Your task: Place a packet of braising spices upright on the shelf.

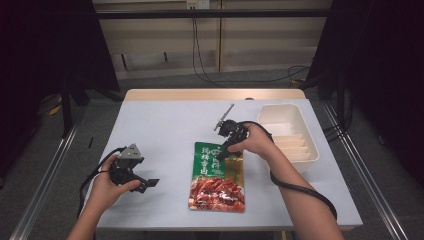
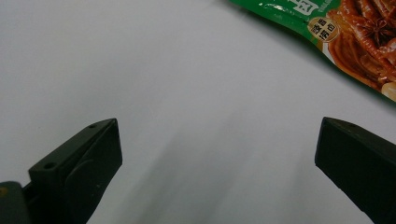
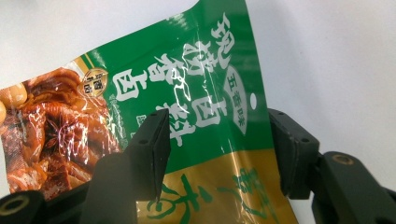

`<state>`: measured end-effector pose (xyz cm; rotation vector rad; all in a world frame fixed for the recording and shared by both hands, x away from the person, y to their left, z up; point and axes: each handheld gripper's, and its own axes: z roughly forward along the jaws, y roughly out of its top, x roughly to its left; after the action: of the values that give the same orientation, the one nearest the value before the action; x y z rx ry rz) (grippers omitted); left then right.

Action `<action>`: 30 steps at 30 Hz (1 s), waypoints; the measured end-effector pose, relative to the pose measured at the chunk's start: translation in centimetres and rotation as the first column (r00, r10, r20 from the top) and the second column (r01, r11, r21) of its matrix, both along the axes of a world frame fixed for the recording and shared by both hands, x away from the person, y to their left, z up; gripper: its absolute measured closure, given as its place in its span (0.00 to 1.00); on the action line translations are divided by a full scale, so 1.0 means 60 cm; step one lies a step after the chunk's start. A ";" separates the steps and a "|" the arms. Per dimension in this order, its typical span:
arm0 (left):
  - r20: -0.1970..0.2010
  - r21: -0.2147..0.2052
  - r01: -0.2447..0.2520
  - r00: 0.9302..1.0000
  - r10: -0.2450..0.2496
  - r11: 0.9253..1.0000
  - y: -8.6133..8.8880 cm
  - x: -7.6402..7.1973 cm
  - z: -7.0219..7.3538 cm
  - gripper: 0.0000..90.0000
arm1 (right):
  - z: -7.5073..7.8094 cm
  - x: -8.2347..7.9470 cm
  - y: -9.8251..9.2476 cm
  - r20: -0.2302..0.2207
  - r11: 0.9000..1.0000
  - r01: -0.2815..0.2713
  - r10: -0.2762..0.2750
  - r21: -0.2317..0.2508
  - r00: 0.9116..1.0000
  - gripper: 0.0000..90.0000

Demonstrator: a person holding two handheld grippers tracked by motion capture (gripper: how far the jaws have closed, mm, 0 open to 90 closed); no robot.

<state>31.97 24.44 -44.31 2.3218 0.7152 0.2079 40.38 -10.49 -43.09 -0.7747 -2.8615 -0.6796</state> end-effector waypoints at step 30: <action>-0.014 -0.006 -0.008 1.000 0.007 1.000 0.001 0.003 -0.006 0.01 | -0.035 0.021 0.019 -0.060 0.993 -0.062 0.056 -0.104 0.997 0.87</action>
<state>32.16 24.48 -44.65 2.3170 0.7308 0.1921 41.62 -9.37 -45.16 -0.7072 -2.8754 -0.4941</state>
